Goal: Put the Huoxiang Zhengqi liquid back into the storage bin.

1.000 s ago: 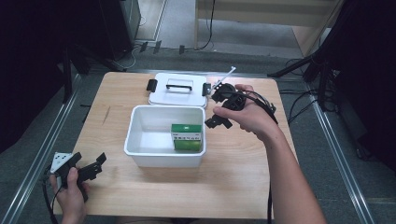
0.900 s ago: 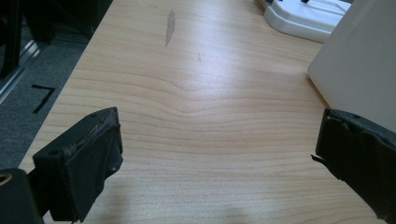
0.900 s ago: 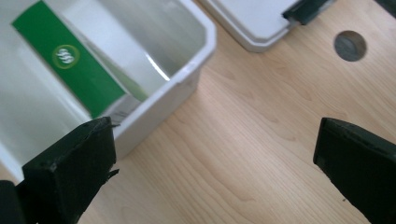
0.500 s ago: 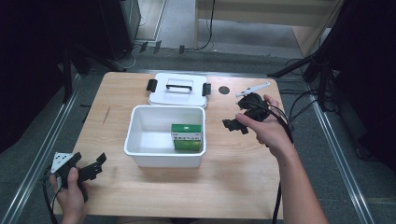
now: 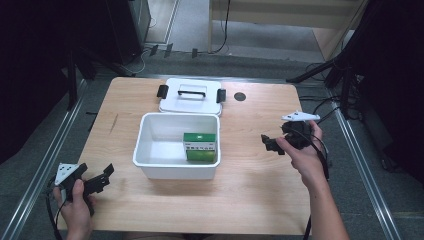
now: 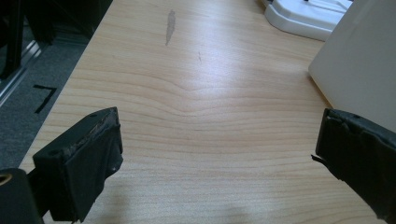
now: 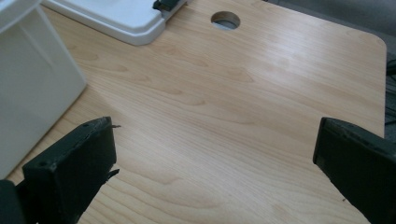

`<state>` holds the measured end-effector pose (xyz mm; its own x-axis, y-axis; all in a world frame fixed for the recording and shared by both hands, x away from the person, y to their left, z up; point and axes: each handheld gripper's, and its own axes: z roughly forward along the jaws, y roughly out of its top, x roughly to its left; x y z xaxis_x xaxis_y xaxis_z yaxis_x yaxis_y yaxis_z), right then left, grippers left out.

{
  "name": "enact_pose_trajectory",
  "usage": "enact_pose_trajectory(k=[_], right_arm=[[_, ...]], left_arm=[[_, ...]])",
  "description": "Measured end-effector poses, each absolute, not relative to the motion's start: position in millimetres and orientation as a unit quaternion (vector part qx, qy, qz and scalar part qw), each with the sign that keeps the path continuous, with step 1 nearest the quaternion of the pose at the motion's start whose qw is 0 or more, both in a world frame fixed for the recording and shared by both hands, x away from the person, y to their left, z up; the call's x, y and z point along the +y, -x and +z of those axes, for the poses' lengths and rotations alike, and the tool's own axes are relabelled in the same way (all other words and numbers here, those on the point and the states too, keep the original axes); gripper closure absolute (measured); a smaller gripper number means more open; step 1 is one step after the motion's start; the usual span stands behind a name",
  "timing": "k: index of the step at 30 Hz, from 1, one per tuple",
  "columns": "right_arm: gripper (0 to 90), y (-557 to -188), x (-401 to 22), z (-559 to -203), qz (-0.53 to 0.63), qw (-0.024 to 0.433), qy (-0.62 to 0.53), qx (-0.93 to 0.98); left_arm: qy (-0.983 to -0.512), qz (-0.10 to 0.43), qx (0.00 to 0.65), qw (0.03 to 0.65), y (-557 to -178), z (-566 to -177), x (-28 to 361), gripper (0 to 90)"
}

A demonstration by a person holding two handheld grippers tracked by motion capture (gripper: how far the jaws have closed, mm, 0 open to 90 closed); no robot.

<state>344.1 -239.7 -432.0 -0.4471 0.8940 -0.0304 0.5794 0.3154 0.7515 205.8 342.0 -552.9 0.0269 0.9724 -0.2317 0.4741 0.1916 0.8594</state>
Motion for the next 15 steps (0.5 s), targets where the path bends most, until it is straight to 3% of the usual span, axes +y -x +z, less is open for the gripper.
enact_pose_trajectory(k=[15], right_arm=[[0.0,-308.8,-287.9,-475.1,0.387,0.25,-0.508,0.728]], left_arm=[[-0.567,0.287,0.637,0.437,-205.7,-553.0,342.0,1.3]])
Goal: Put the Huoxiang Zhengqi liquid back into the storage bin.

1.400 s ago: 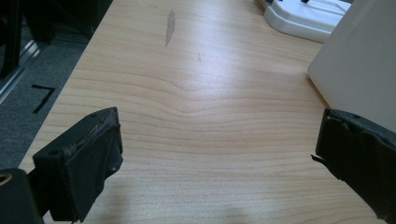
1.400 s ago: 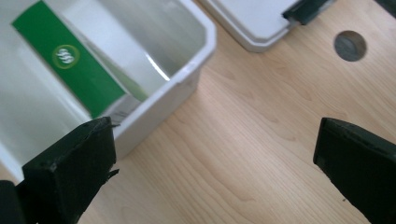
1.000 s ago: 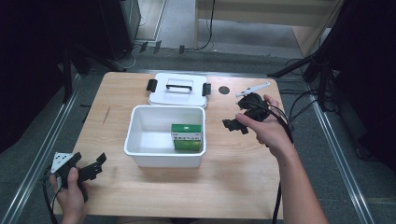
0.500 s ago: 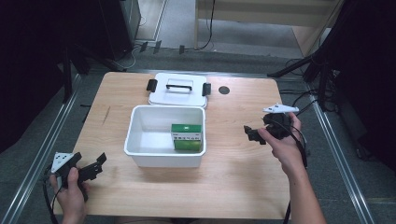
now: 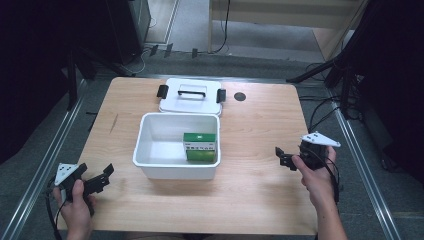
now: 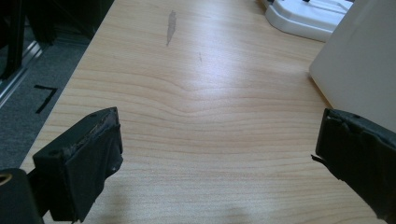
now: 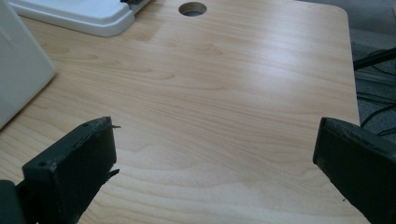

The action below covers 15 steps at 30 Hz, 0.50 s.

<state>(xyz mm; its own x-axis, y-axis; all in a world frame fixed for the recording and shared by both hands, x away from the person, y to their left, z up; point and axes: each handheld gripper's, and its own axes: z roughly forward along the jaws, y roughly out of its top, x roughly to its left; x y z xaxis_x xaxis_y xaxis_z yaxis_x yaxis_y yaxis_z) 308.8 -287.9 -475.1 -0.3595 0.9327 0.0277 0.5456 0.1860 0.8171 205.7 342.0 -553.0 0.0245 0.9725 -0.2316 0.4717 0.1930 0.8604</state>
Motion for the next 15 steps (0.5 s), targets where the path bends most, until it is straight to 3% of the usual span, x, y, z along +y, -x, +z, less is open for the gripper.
enact_pose_trajectory(k=[15], right_arm=[[0.0,-274.6,-324.6,-515.9,0.409,0.247,-0.538,0.694]], left_arm=[[-0.567,0.289,0.636,0.435,-205.4,-552.7,341.3,1.3]])
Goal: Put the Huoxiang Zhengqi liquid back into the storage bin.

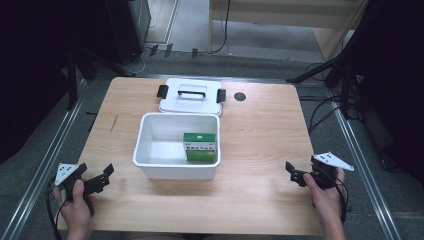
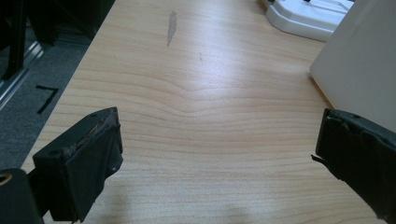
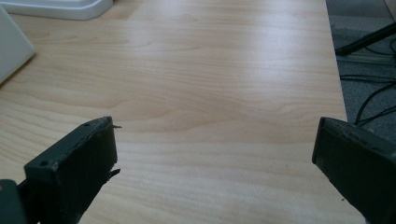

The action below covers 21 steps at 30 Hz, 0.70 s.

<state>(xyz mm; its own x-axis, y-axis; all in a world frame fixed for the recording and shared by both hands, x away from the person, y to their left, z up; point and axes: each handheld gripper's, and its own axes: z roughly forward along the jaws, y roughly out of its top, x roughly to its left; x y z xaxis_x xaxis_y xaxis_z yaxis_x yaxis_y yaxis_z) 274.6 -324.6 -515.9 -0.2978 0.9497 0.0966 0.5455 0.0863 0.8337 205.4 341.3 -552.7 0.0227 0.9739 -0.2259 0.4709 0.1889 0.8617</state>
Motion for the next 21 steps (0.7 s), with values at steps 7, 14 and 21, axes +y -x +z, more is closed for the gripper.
enact_pose_trajectory(k=[7,14,21], right_arm=[[0.0,-260.1,-338.3,-528.3,0.412,0.252,-0.545,0.685],[0.8,-250.1,-344.4,-536.6,0.411,0.254,-0.551,0.68],[0.8,-240.4,-349.4,-535.8,0.418,0.265,-0.547,0.675]], left_arm=[[-0.568,0.289,0.636,0.435,-205.4,-552.7,341.4,1.3],[-0.57,0.285,0.635,0.436,-205.3,-552.7,340.4,1.3],[-0.57,0.284,0.636,0.437,-205.5,-552.9,340.7,1.3]])
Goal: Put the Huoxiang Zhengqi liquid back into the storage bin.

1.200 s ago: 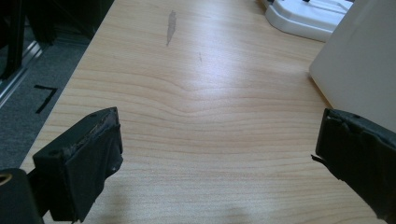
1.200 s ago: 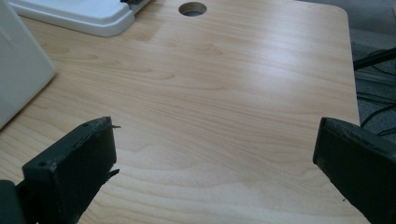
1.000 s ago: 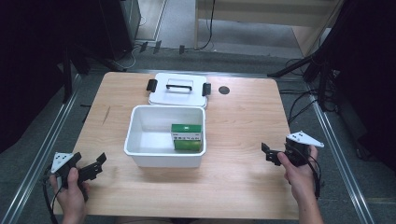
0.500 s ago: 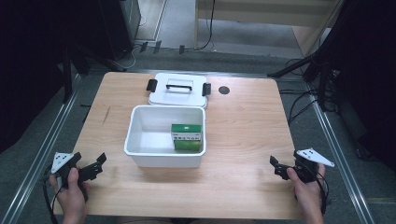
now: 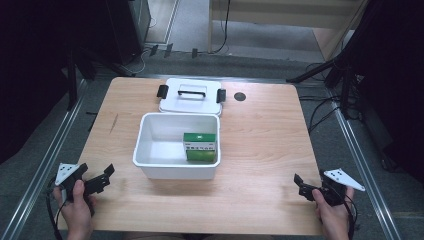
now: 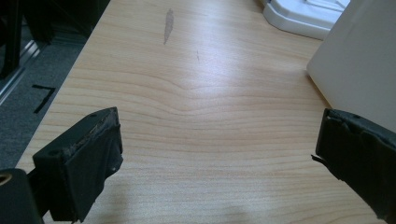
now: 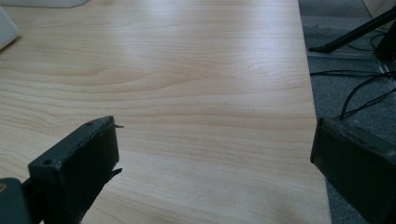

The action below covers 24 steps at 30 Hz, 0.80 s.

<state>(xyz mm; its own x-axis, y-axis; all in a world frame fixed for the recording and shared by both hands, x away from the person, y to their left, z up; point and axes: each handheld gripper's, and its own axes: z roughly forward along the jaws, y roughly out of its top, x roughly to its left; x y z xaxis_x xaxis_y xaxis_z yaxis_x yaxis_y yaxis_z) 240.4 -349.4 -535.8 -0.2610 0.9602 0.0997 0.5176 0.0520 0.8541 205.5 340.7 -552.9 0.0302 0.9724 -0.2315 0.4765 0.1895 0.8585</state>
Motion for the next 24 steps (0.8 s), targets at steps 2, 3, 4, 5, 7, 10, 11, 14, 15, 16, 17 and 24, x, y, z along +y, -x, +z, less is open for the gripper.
enact_pose_trajectory(k=[2,3,4,5,7,10,11,14,15,16,17,24], right_arm=[[0.8,-237.2,-352.1,-535.9,0.419,0.265,-0.549,0.673],[0.8,-235.6,-353.2,-536.1,0.419,0.265,-0.55,0.672],[0.8,-234.1,-354.4,-536.5,0.418,0.266,-0.549,0.673],[0.8,-232.6,-355.7,-536.9,0.418,0.267,-0.549,0.673],[0.8,-229.4,-358.2,-537.9,0.419,0.266,-0.551,0.671],[0.8,-226.1,-361.9,-539.9,0.423,0.264,-0.553,0.668],[0.8,-225.7,-362.9,-540.6,0.425,0.263,-0.553,0.667],[0.8,-224.7,-363.9,-543.0,0.43,0.263,-0.554,0.662],[0.8,-224.4,-363.7,-544.2,0.431,0.261,-0.555,0.662],[0.8,-224.1,-363.0,-545.2,0.431,0.262,-0.557,0.66],[0.8,-223.9,-362.4,-545.4,0.429,0.265,-0.555,0.662],[0.8,-222.9,-361.6,-546.1,0.435,0.264,-0.555,0.659]], left_arm=[[-0.57,0.284,0.636,0.436,-205.6,-552.9,340.5,1.3],[-0.569,0.285,0.636,0.436,-205.6,-552.9,340.5,1.3],[-0.569,0.285,0.636,0.436,-205.7,-552.9,340.4,1.3],[-0.57,0.284,0.636,0.436,-205.7,-552.9,340.5,1.3],[-0.571,0.284,0.636,0.435,-205.7,-552.8,340.5,1.3],[-0.573,0.284,0.635,0.433,-205.9,-552.7,340.1,1.3],[-0.573,0.284,0.635,0.434,-205.9,-552.7,340.0,1.3],[-0.573,0.283,0.634,0.435,-205.9,-552.8,340.0,1.3],[-0.574,0.284,0.633,0.435,-205.9,-552.8,339.9,1.3],[-0.574,0.284,0.633,0.435,-205.8,-552.8,339.8,1.3],[-0.574,0.284,0.633,0.435,-205.9,-552.8,339.7,1.3],[-0.575,0.282,0.633,0.435,-206.1,-552.7,339.9,1.3]])
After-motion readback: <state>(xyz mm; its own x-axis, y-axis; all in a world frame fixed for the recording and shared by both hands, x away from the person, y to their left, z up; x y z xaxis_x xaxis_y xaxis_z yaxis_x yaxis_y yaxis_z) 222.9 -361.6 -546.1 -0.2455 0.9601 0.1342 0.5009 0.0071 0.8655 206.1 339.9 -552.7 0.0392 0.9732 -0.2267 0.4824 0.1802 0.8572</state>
